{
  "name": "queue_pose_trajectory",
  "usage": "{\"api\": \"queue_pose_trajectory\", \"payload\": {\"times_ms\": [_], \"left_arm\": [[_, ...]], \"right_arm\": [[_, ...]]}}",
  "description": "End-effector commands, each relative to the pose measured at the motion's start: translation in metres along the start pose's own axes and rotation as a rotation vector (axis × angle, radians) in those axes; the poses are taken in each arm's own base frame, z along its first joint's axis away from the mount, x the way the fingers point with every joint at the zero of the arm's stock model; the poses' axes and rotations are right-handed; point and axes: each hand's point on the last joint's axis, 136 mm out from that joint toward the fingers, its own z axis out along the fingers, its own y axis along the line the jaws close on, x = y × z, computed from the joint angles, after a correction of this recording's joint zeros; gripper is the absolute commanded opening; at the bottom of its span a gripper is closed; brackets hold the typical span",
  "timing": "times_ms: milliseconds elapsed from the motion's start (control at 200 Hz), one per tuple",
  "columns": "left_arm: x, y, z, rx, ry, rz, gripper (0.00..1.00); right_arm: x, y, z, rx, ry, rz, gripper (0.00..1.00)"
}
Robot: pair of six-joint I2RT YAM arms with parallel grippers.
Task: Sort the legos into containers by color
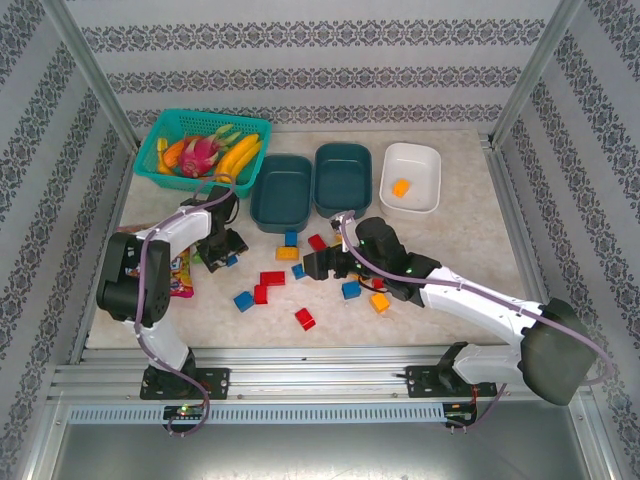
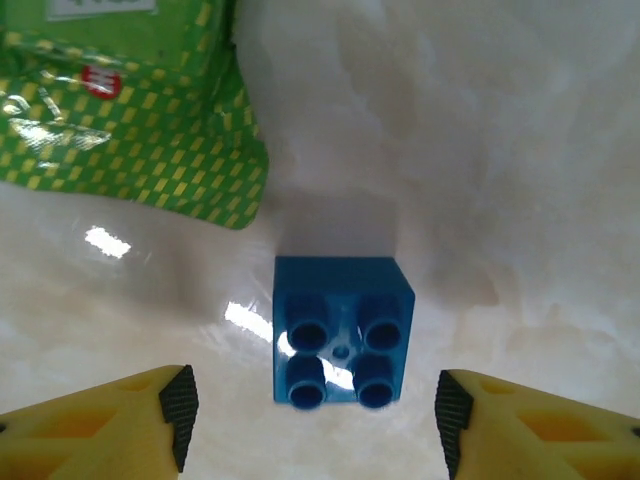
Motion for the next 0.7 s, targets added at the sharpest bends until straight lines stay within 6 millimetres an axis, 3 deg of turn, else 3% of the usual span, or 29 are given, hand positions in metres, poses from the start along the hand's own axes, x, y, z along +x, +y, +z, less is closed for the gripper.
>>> {"api": "queue_pose_trajectory", "payload": {"times_ms": [0,210,350,415,500,604,694], "left_arm": [[-0.015,-0.006,0.004,0.014,-0.030,0.024,0.59],[-0.014,-0.007,0.017,0.008,-0.022,0.041,0.42],[-0.017,-0.007,0.009,0.013,-0.047,0.058,0.33],[-0.018,-0.008,-0.003,0.018,-0.071,0.073,0.33],[-0.021,-0.018,-0.036,0.041,-0.129,0.116,0.32],[-0.021,-0.044,-0.080,0.111,-0.195,0.185,0.31],[-0.021,-0.070,-0.104,0.157,-0.220,0.245,0.31]], "right_arm": [[-0.010,0.011,-0.001,-0.030,-0.017,-0.011,0.87],[-0.010,0.006,0.001,-0.021,-0.005,0.010,0.87],[-0.014,0.005,0.002,-0.020,-0.008,0.015,0.86],[-0.020,0.006,0.000,-0.020,-0.022,0.014,0.86],[-0.033,0.006,-0.008,0.000,-0.059,0.013,0.86],[-0.055,-0.004,-0.021,0.058,-0.143,0.037,0.86],[-0.074,-0.015,-0.031,0.096,-0.225,0.075,0.86]]}}
